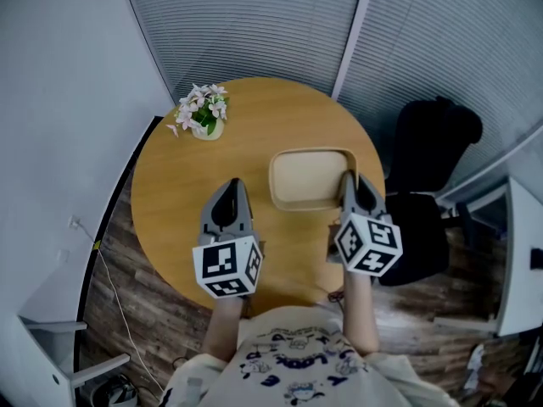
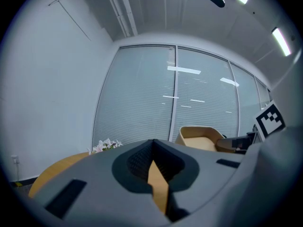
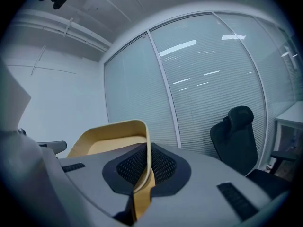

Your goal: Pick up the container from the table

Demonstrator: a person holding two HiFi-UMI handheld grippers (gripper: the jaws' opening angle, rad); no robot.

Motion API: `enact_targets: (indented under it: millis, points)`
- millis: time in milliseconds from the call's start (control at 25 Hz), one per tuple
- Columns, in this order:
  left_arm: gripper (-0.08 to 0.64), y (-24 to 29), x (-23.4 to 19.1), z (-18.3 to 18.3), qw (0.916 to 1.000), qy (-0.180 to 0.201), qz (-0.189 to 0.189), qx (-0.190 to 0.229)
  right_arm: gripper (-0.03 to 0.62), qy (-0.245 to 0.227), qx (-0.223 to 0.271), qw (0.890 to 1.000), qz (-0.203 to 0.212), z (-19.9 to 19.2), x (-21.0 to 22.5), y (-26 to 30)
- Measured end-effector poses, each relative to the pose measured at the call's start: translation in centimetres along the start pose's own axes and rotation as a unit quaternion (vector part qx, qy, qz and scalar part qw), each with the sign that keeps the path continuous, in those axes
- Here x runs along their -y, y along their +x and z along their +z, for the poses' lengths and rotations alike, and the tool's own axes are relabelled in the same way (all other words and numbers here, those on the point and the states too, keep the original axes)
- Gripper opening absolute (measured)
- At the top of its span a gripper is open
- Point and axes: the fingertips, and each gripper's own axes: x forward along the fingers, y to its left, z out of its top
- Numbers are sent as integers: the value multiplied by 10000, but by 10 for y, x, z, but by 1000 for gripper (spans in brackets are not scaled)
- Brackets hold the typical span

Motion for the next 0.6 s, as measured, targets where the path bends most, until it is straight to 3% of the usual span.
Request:
enact_targets:
  millis: [600]
  points:
    - [2, 4, 6, -2, 10000, 10, -55, -20, 14, -18, -36, 10000, -8, -4, 1, 0]
